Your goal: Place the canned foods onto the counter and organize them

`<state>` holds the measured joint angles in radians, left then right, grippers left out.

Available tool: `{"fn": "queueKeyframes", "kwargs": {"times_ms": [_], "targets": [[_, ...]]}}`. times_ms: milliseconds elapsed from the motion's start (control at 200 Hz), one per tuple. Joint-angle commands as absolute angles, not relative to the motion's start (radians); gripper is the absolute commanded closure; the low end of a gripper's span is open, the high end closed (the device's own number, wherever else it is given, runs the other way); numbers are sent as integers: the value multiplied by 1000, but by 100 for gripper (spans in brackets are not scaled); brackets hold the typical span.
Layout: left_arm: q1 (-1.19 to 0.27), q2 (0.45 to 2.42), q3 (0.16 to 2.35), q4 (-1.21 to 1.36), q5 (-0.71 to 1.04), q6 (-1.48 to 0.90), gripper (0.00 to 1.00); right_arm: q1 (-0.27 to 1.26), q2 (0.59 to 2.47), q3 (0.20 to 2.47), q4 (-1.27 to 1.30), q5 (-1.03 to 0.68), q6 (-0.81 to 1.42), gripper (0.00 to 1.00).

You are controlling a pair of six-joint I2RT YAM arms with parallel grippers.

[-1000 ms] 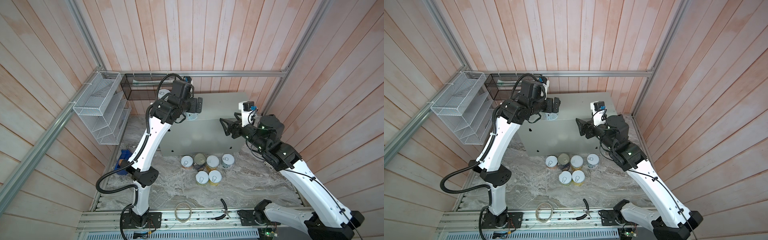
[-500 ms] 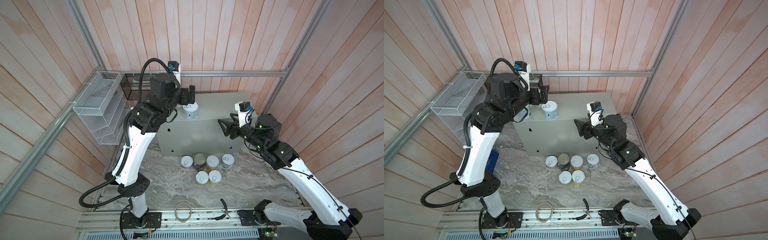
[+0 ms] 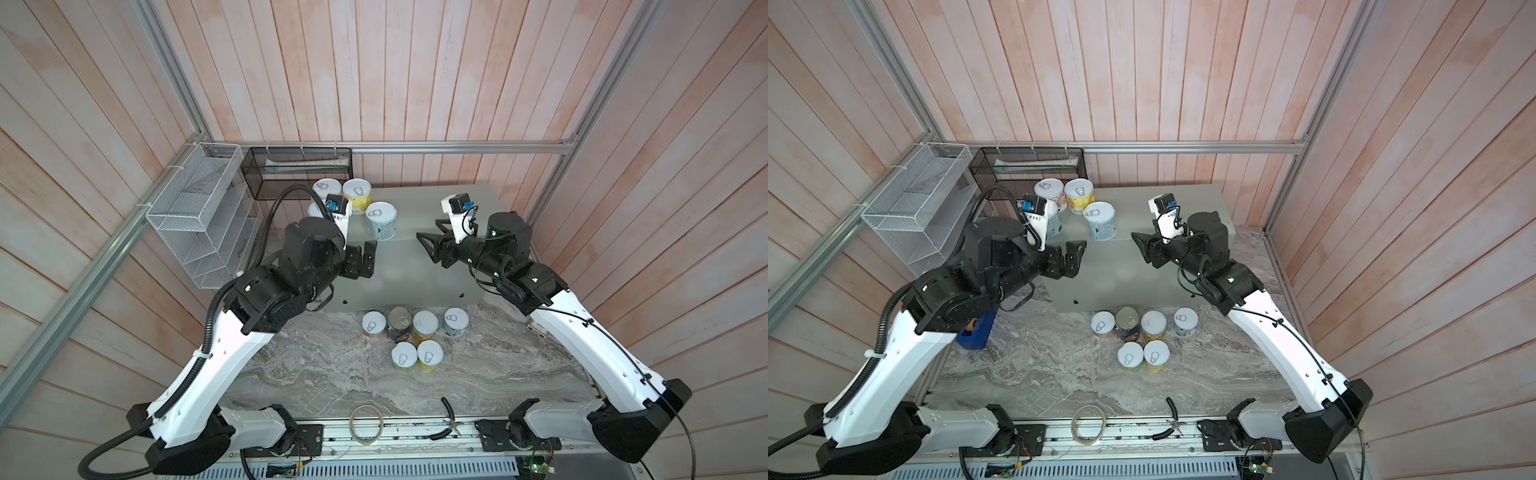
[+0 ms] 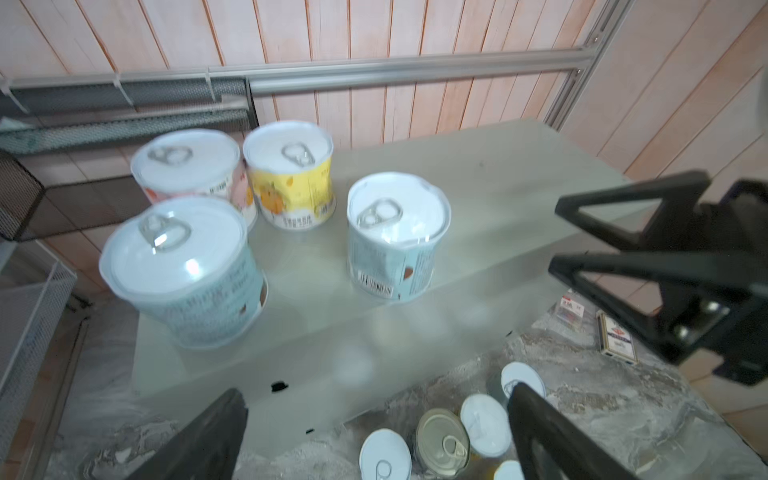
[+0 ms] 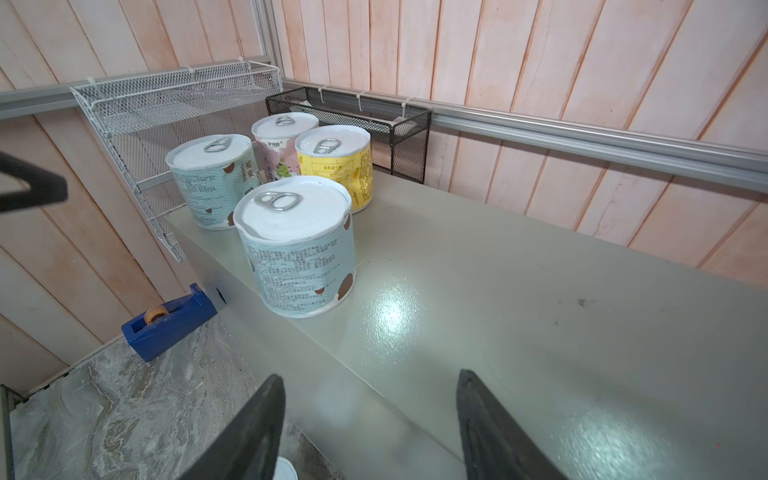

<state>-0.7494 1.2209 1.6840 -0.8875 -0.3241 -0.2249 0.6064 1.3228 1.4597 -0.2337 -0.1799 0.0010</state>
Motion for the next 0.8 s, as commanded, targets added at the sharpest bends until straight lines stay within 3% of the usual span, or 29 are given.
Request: {"fn": "queueKeyframes", "kwargs": {"times_ms": [0, 195, 440, 795], "targets": [[-754, 1079, 1491, -787, -305, -333, 0, 629, 1362, 1504, -192, -247, -52, 37], [-755, 915, 1204, -713, -253, -450, 1, 647, 1446, 1570, -183, -300, -81, 38], [-756, 844, 1007, -573, -156, -514, 1, 655, 1539, 1633, -162, -346, -91, 40], [-755, 852, 887, -504, -151, -532, 2, 667, 1673, 1736, -144, -413, -106, 42]]}}
